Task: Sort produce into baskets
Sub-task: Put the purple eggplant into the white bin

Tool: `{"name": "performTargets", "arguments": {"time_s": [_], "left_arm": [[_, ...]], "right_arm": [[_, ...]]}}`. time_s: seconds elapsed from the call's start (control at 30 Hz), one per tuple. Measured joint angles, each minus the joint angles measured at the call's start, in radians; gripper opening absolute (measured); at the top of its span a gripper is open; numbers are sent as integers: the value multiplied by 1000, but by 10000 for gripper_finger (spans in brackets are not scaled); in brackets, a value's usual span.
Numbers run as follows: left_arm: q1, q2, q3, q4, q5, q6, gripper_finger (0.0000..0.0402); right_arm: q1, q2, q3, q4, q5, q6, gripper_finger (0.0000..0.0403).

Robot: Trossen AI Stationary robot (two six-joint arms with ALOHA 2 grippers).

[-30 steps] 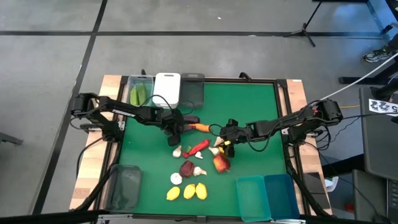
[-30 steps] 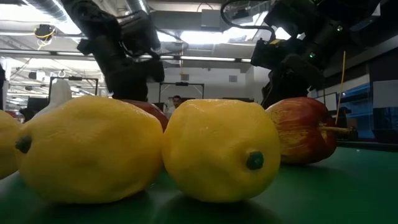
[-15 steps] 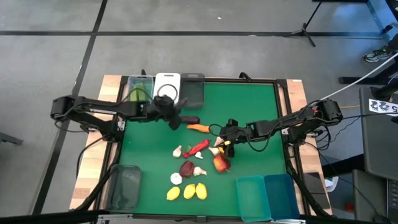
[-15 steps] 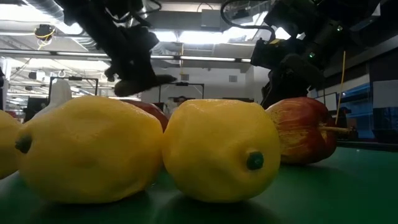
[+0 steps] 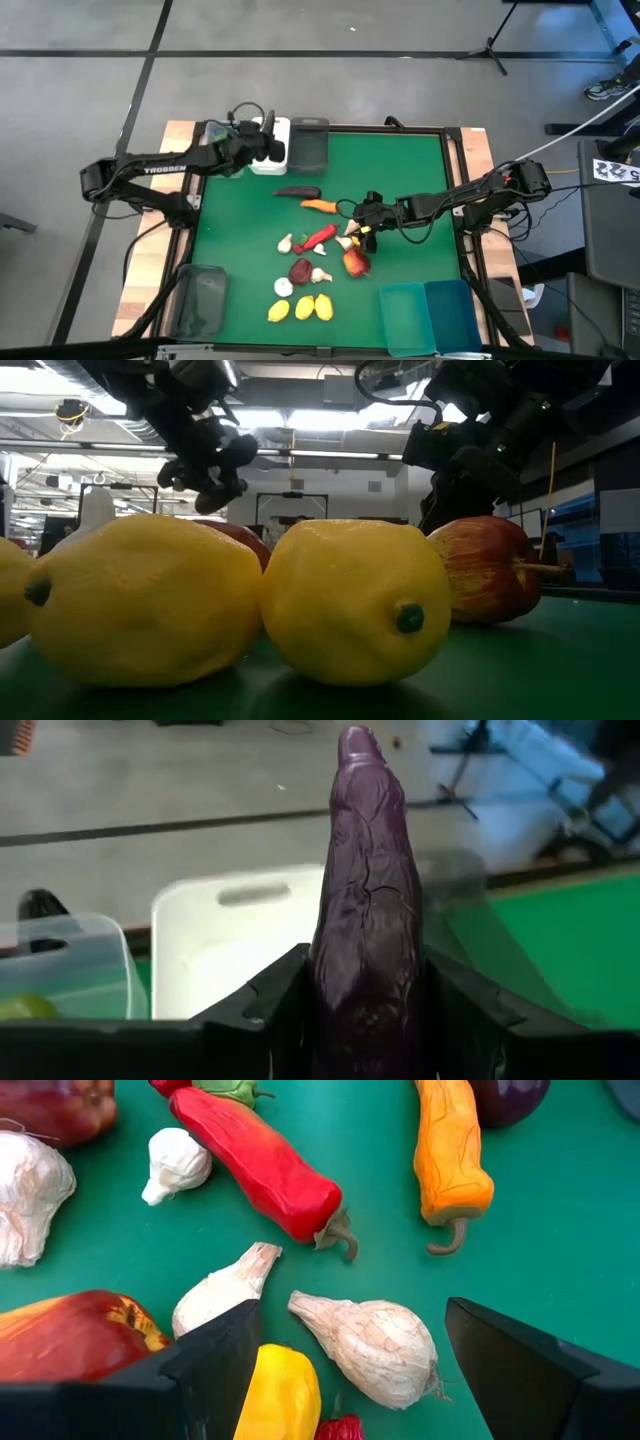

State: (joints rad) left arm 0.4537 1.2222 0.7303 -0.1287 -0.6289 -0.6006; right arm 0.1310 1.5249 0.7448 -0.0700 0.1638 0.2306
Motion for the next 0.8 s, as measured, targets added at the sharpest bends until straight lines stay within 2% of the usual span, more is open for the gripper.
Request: {"name": "performTargets", "arguments": {"time_s": [0.23,0.57,0.8], "left_arm": [[92,66,0,29,5,-27,162],[121,224,0,56,17,-60,162],[139,258,0,54,17,-67,177]], "right_arm": [[0,0,0,0,0,0,317],[0,0,0,0,7,0,317],[0,0,0,-8,8,0,317]]}}
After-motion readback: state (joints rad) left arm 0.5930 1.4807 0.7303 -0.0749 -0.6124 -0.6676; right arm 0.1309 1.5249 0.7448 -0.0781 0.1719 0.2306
